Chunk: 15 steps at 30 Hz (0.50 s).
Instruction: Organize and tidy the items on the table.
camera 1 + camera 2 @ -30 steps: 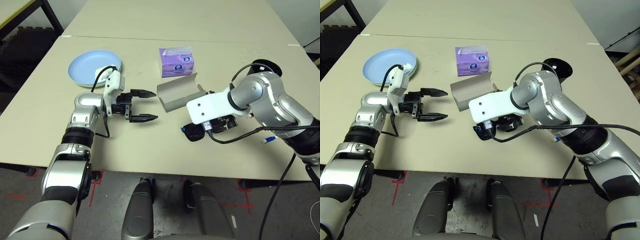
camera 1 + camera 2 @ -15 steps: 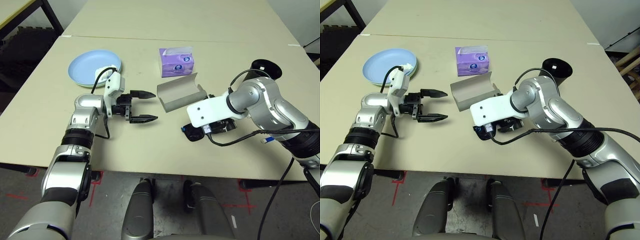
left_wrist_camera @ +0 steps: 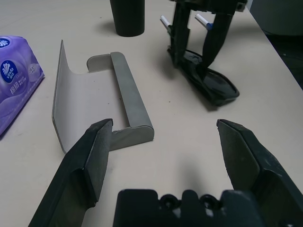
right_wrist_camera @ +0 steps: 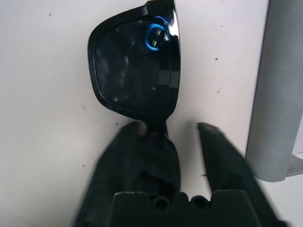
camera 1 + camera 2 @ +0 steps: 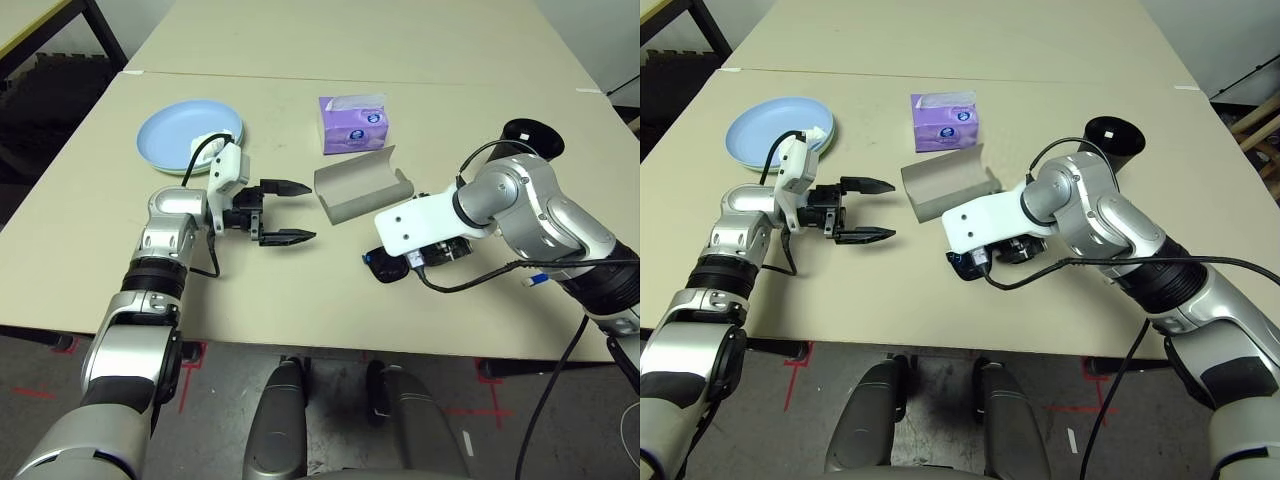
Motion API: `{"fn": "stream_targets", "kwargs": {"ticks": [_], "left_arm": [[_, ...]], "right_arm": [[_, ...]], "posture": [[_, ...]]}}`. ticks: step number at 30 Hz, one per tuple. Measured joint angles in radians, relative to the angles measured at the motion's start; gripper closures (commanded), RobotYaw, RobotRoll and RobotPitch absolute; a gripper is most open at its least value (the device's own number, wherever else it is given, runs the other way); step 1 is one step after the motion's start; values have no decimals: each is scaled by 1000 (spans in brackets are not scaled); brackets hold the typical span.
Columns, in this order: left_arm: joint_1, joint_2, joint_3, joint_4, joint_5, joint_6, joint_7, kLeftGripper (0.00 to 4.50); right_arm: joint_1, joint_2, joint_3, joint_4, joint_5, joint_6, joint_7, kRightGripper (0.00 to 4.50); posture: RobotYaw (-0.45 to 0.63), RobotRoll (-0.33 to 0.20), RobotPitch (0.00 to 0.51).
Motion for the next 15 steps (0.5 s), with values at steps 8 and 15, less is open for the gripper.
{"fn": "stream_targets", "kwargs": {"ticks": [8, 15], "left_arm": [[0, 3, 0, 0, 0, 0, 0, 0], [0, 6, 0, 0, 0, 0, 0, 0]], "right_arm": [[0, 3, 0, 3, -1, -15, 4, 4118], [-37, 3, -12, 21, 14, -15, 30, 4118]], "posture": [[197, 0, 209], [190, 0, 204]]}}
